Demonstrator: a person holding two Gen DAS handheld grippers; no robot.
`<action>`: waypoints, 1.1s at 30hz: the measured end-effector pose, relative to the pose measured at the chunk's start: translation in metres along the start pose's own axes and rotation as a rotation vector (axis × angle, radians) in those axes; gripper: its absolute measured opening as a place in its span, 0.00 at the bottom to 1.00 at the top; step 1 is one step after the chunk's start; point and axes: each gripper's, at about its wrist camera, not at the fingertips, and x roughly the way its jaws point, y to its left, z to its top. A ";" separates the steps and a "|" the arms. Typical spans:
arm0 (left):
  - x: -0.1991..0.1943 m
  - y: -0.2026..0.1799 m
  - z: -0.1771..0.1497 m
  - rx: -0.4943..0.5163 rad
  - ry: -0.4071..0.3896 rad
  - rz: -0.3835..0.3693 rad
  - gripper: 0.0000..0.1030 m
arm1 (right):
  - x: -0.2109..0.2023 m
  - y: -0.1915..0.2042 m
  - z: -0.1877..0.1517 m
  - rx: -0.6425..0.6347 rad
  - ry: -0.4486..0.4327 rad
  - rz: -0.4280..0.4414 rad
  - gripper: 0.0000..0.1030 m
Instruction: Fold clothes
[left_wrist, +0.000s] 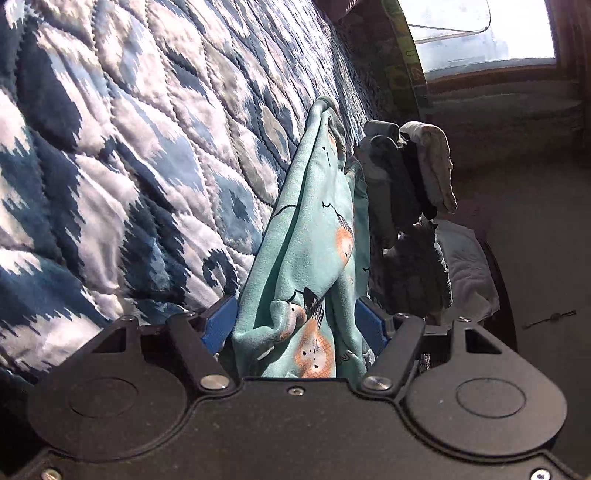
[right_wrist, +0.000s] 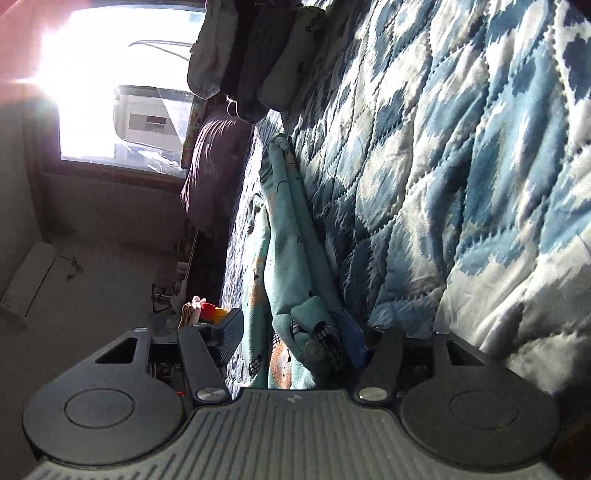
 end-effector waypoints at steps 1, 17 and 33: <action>0.003 0.000 0.000 -0.017 0.005 -0.007 0.67 | 0.000 0.001 0.001 0.005 0.002 -0.019 0.51; 0.008 0.006 -0.001 -0.034 0.039 -0.028 0.61 | 0.019 0.024 -0.008 -0.122 0.127 -0.095 0.57; 0.010 0.015 -0.004 -0.085 -0.001 -0.087 0.60 | 0.017 -0.010 0.009 0.050 0.042 0.051 0.41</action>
